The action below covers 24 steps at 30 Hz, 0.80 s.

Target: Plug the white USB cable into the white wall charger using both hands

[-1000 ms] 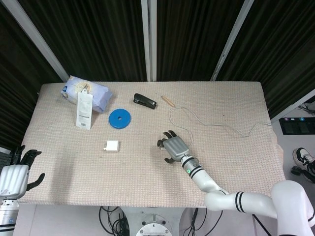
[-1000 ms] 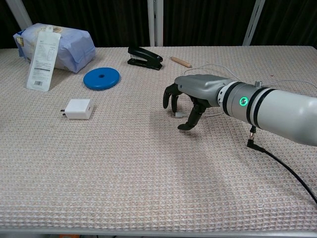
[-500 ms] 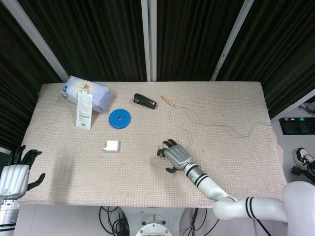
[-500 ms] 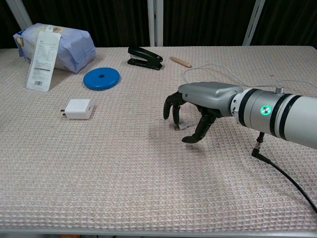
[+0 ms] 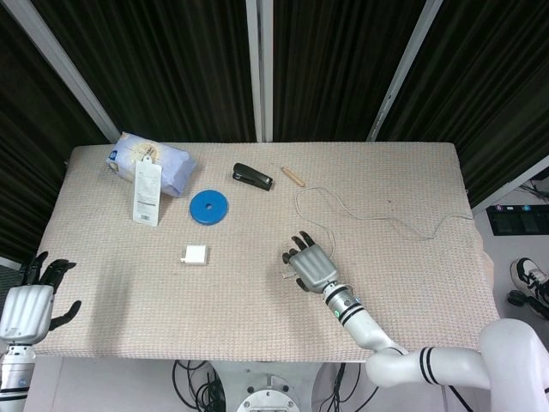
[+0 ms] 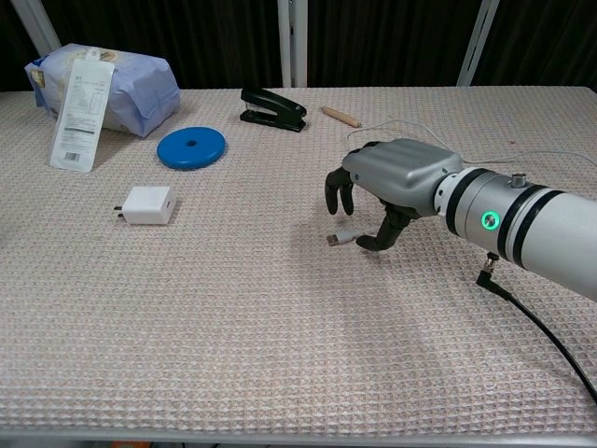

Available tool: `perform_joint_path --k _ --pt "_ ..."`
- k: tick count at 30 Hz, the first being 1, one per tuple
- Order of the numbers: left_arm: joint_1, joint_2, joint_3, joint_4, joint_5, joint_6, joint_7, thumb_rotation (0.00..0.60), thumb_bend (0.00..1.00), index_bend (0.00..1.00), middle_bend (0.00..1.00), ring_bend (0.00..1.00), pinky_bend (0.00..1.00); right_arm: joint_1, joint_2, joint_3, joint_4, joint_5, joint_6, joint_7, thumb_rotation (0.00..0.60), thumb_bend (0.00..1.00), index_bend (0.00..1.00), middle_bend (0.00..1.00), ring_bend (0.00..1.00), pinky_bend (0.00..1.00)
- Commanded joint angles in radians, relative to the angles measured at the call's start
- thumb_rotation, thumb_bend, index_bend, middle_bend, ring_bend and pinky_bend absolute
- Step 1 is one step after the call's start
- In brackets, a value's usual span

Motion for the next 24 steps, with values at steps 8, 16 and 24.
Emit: perform_joint_path --k 8,16,24 --pt "0.002 -0.002 0.000 0.009 0.001 0.003 -0.009 0.600 0.22 0.23 0.19 0.02 0.00 -0.011 -0.038 0.000 0.040 -0.007 0.007 0.013 0.600 0.27 0.42 0.38 0.10 0.07" --pt "0.001 -0.006 0.001 0.017 -0.001 0.002 -0.014 0.600 0.22 0.23 0.19 0.02 0.00 -0.020 -0.059 0.005 0.060 -0.017 0.015 0.016 0.600 0.28 0.46 0.41 0.13 0.07" --pt "0.001 -0.007 0.001 0.022 0.001 0.002 -0.019 0.600 0.22 0.23 0.19 0.02 0.00 -0.020 -0.079 0.005 0.078 -0.014 0.018 -0.014 0.600 0.30 0.46 0.41 0.13 0.07"
